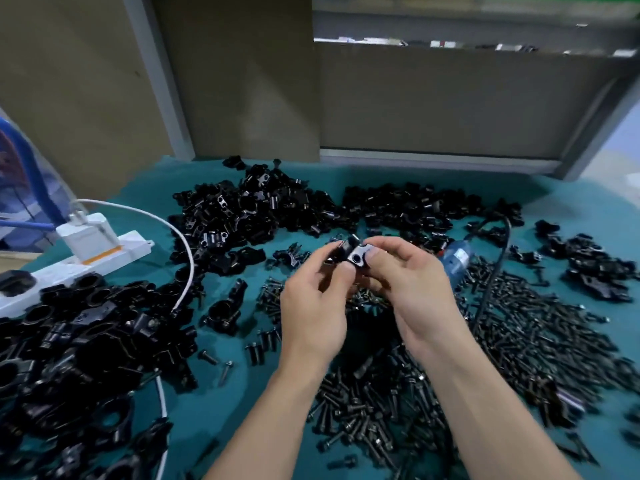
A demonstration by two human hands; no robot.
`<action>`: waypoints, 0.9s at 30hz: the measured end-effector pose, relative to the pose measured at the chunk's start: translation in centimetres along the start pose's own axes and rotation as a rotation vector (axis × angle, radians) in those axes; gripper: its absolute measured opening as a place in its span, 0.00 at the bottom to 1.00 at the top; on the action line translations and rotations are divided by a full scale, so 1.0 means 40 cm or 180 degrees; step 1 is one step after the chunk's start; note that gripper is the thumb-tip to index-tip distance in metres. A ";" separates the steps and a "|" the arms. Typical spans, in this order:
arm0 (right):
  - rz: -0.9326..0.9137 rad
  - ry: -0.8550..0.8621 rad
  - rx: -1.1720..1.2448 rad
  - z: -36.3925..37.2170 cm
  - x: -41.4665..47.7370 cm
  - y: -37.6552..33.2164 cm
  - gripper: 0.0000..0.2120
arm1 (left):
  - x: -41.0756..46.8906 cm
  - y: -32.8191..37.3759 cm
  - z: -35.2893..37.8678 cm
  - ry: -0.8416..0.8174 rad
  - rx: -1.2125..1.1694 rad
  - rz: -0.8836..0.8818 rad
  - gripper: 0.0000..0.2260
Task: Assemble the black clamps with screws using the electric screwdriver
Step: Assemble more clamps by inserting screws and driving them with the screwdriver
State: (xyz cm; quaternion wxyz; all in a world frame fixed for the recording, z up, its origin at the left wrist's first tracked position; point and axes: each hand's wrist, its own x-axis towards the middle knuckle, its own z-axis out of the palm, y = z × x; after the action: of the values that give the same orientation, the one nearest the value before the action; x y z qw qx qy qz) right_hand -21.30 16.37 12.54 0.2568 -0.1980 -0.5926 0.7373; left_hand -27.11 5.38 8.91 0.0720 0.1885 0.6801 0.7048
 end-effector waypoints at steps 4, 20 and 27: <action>-0.0276 0.0209 -0.0364 -0.042 -0.028 0.028 0.10 | -0.001 -0.005 0.015 -0.0131 -0.0056 0.0010 0.21; -0.0766 0.0593 -0.2409 -0.059 0.038 -0.014 0.04 | 0.022 -0.007 0.024 -0.0300 -0.0911 -0.0690 0.14; 0.0097 -0.0798 -0.5225 -0.054 0.361 0.012 0.30 | 0.038 -0.015 -0.002 -0.0460 -0.0863 -0.1220 0.12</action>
State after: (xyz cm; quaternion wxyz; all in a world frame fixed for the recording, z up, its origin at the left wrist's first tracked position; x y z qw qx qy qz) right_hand -31.50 26.82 11.77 -0.0473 -0.2468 -0.9637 0.0906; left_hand -28.63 5.91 8.56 0.2775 0.0946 0.5958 0.7478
